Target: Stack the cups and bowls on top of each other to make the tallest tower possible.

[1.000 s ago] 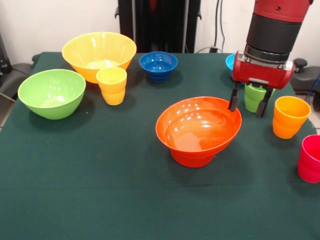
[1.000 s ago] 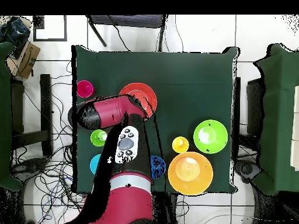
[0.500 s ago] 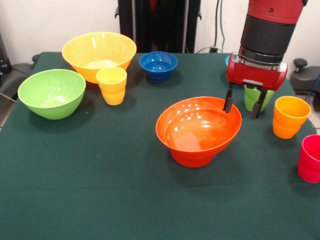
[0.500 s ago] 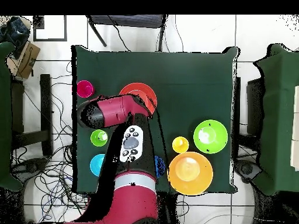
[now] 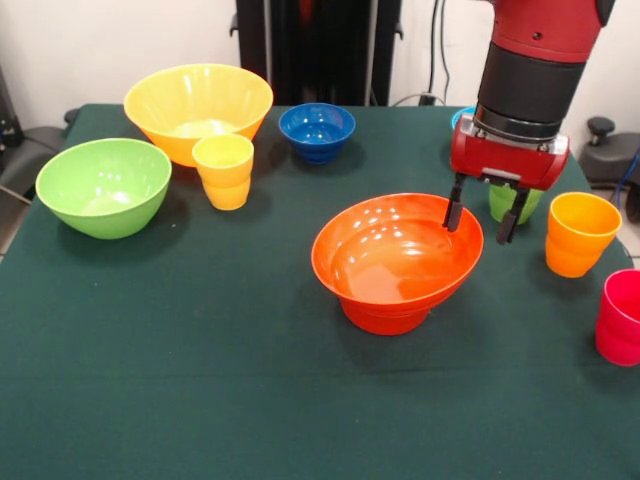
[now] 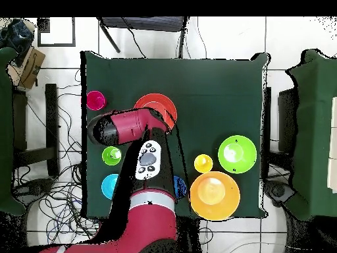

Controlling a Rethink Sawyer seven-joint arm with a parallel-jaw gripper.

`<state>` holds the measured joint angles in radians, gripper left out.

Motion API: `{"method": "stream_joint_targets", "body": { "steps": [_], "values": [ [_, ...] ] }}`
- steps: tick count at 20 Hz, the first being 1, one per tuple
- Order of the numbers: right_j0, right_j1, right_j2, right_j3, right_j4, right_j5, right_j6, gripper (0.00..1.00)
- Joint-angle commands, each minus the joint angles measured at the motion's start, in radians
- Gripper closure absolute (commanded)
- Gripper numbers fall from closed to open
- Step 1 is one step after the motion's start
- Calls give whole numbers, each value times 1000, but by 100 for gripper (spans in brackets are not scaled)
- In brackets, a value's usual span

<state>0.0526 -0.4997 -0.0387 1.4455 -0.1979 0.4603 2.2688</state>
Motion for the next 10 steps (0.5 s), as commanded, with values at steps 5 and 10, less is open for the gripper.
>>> {"method": "stream_joint_targets", "body": {
  "steps": [5,10],
  "values": [
    [16,42,61,-63,-74,49,-73,0],
    [21,53,54,-79,-78,43,-72,0]
  ]
}}
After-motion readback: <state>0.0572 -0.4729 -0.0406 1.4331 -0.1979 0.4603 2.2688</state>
